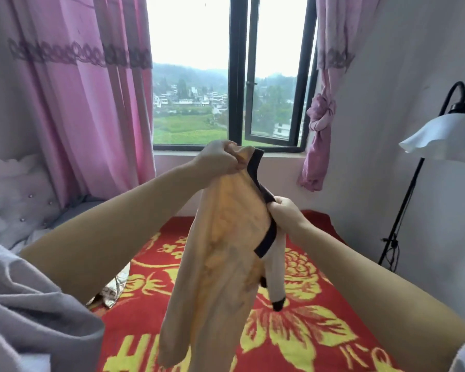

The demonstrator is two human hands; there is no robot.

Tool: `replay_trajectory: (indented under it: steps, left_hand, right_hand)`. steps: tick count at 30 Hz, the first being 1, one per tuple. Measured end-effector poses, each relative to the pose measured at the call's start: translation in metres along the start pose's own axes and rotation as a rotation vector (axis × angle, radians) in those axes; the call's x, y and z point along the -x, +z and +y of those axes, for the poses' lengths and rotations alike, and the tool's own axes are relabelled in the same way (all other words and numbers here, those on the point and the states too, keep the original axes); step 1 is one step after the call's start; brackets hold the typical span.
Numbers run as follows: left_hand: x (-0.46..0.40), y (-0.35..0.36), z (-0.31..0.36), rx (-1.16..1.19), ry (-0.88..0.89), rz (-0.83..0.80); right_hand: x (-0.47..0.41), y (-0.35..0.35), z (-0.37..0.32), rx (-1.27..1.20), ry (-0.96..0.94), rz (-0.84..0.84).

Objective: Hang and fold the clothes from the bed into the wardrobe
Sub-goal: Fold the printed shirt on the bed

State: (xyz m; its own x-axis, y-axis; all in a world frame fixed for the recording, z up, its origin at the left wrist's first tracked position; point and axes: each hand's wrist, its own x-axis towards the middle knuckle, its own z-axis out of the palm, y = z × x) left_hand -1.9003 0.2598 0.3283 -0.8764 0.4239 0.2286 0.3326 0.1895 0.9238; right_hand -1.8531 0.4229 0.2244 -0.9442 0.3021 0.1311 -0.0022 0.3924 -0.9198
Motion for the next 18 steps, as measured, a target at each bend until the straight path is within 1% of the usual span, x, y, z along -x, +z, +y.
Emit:
replay_trajectory:
  steps: [1, 2, 3, 5, 7, 8, 10, 13, 15, 17, 18]
  left_hand:
    - [0.001, -0.004, -0.006, -0.216, 0.030, 0.037]
    - [0.001, -0.009, -0.011, -0.336, 0.049, 0.069]
    - [0.001, -0.013, -0.016, -0.355, 0.057, 0.085]
    - [-0.001, -0.023, -0.022, -0.296, 0.038, 0.129]
    - [-0.005, -0.032, -0.026, -0.357, 0.041, 0.155]
    - [-0.007, -0.032, -0.026, -0.422, 0.066, 0.155]
    - [-0.007, -0.026, -0.025, -0.497, 0.114, 0.153]
    - [-0.009, -0.011, -0.021, -0.451, 0.214, 0.180]
    - [-0.012, -0.010, -0.020, -0.302, 0.252, 0.224]
    - [-0.014, -0.016, -0.020, -0.139, 0.246, 0.244]
    - [-0.015, -0.020, -0.021, -0.082, 0.237, 0.237]
  right_hand:
    - [-0.001, -0.003, -0.004, -0.041, -0.029, 0.009]
    - [-0.002, -0.008, -0.008, -0.040, -0.079, -0.007]
    - [-0.004, -0.012, -0.012, 0.020, -0.130, -0.041]
    - [-0.009, -0.025, -0.012, 0.234, -0.199, -0.092]
    - [-0.012, -0.037, -0.006, 0.443, -0.217, -0.038]
    - [-0.014, -0.042, -0.001, 0.519, -0.205, 0.003]
    - [-0.018, -0.050, 0.007, 0.625, -0.092, 0.046]
    - [-0.018, -0.061, 0.021, 0.711, 0.105, 0.010]
    - [-0.017, -0.075, 0.033, 0.714, 0.191, -0.028]
    - [-0.015, -0.094, 0.043, 0.631, 0.226, -0.035]
    - [-0.014, -0.104, 0.046, 0.562, 0.213, -0.013]
